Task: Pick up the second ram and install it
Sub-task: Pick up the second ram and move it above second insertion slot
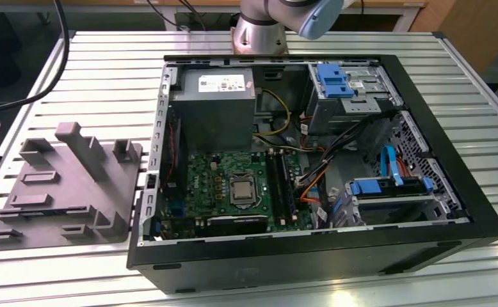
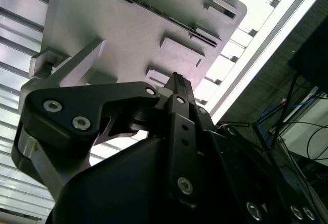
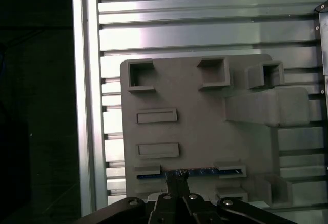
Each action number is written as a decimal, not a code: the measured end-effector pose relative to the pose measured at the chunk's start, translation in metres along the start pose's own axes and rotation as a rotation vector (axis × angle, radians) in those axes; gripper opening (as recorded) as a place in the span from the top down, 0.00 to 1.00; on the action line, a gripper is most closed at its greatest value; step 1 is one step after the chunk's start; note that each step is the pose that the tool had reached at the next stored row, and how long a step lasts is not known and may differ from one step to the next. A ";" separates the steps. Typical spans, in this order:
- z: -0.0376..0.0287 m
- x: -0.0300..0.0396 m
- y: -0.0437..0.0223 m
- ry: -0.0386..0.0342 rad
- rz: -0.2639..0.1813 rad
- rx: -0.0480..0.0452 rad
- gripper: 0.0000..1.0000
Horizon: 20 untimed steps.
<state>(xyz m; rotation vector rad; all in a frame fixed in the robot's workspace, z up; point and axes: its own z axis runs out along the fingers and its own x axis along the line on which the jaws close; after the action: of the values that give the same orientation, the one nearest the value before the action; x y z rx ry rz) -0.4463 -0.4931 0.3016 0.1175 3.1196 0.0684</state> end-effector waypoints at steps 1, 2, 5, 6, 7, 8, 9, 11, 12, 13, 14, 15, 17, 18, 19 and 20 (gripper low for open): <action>0.0000 0.0000 0.0000 0.0000 -0.001 0.0000 0.89; 0.0000 0.0000 0.0000 0.0001 -0.003 -0.0001 0.89; 0.0000 0.0000 0.0000 0.0007 -0.014 -0.0003 0.89; 0.0000 0.0000 0.0000 0.0008 -0.019 -0.0004 0.89; 0.0000 0.0000 0.0000 0.0011 -0.025 -0.0005 0.89; 0.0000 0.0000 0.0000 0.0014 -0.031 -0.0006 0.89; 0.0001 0.0000 0.0000 0.0017 -0.038 -0.0007 0.89; 0.0001 0.0000 0.0000 0.0024 -0.054 -0.0010 0.89; 0.0001 0.0000 0.0000 0.0028 -0.064 -0.0012 0.89; 0.0001 0.0000 0.0000 0.0034 -0.076 -0.0014 0.89; 0.0001 0.0000 0.0000 0.0038 -0.087 -0.0016 0.89; 0.0001 0.0000 0.0000 0.0044 -0.099 -0.0018 0.89; 0.0001 0.0000 0.0000 0.0056 -0.126 -0.0022 0.89; 0.0001 0.0000 0.0000 0.0062 -0.140 -0.0025 0.89; 0.0002 0.0000 0.0000 0.0069 -0.155 -0.0027 0.89; 0.0002 0.0000 0.0000 0.0077 -0.172 -0.0030 0.89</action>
<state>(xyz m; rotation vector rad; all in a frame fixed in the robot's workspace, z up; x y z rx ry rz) -0.4463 -0.4931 0.3014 -0.1511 3.1220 0.0709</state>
